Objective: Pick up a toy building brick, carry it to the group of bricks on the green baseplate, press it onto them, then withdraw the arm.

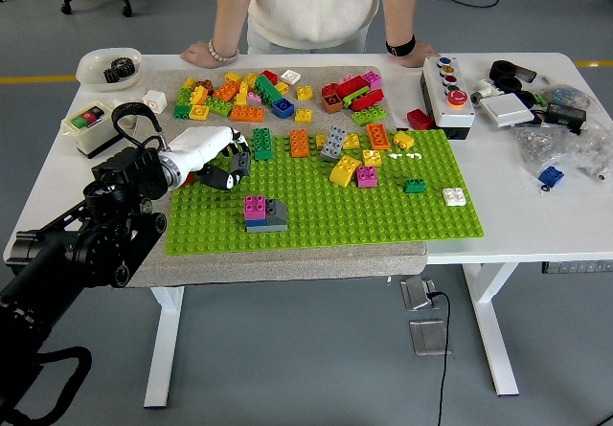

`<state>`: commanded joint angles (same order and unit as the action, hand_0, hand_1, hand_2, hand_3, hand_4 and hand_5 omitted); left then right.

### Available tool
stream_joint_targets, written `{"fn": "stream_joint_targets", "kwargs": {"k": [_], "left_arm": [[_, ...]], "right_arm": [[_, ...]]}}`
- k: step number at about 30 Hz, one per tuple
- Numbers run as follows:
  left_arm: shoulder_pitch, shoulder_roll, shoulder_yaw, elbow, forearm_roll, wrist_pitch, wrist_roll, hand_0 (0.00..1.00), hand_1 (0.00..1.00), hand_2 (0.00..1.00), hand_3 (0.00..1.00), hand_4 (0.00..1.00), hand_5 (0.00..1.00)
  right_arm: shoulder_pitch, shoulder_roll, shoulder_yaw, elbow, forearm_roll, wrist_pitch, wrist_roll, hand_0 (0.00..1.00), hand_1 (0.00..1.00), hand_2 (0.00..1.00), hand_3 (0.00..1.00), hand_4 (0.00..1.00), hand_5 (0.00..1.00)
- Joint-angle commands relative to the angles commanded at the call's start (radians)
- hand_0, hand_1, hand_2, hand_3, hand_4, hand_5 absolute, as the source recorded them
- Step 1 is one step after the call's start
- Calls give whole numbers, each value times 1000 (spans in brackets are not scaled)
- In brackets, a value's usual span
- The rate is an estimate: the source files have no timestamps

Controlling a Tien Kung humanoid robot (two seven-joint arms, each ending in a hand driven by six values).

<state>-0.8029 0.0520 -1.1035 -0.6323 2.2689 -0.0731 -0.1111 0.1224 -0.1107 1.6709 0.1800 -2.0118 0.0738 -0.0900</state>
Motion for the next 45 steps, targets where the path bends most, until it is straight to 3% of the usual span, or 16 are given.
{"fn": "stream_joint_targets", "kwargs": {"k": [8,21,33,45], "left_arm": [[2,15,-10,-59,0,-39,9,608,593,544,537,302,2],[18,57,-22,-204,0,-134,38,595,578,539,535,274,2],[63,121,-36,-385,0,-262,81,592,574,538,535,273,2],[145,149,-113,-585,0,-392,142,590,569,538,537,278,2]], "right_arm": [[0,-2,5,0,2,-1,0,741,642,692,560,817,499],[-5,-3,11,0,-2,-1,0,742,642,692,560,817,498],[-9,-4,19,0,-5,-2,0,742,642,692,560,816,496],[-13,-5,24,0,-8,-3,1,741,642,692,561,818,497]]}}
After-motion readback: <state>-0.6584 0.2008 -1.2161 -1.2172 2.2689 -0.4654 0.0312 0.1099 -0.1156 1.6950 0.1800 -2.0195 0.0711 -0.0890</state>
